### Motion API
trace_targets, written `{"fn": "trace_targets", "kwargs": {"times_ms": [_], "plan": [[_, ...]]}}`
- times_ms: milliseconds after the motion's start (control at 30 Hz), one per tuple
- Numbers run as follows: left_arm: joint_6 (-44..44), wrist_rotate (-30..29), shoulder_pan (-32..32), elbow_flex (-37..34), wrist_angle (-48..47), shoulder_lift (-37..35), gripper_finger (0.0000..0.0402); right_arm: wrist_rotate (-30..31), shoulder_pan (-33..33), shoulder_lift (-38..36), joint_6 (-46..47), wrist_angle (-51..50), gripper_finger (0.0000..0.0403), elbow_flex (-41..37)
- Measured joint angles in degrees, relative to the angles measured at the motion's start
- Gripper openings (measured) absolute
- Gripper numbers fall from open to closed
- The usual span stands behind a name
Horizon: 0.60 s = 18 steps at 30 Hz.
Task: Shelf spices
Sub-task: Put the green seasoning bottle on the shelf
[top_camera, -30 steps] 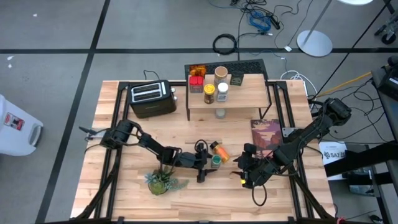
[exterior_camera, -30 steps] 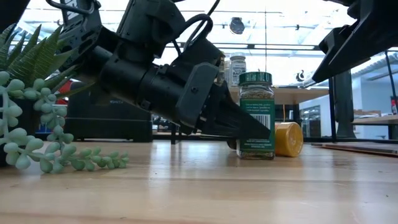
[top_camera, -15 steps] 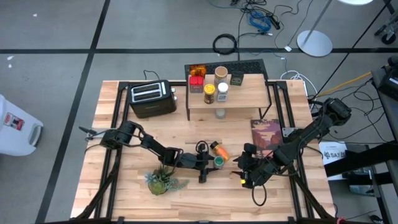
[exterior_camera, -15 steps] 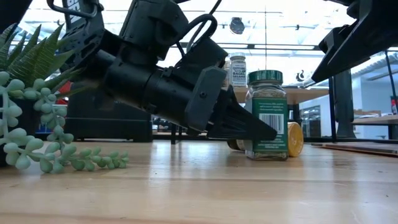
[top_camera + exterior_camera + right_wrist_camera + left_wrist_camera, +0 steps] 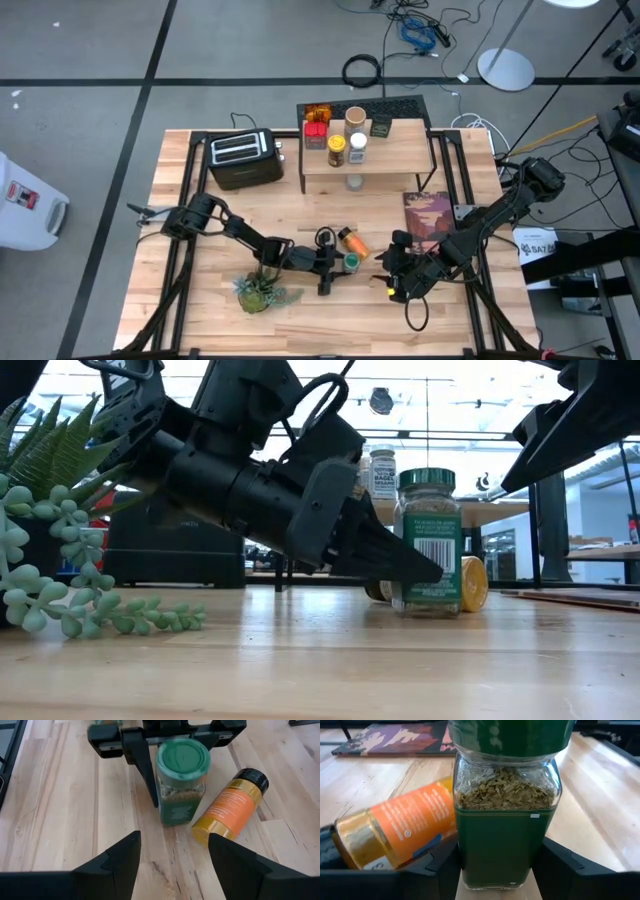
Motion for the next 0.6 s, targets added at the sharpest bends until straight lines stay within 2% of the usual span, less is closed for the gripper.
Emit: {"fn": "trace_targets", "kwargs": {"times_ms": [333, 600], "plan": [[0.62, -0.02, -0.04, -0.02, -0.02, -2.1, 0.0203, -0.02, 0.0, 0.0, -0.28, 0.03, 0.0222, 0.02], [4.61, -2.39, -0.31, -0.08, -8.51, -8.97, 0.0203, -0.04, 0.0, 0.0, -0.02, -0.02, 0.0222, 0.0]]}}
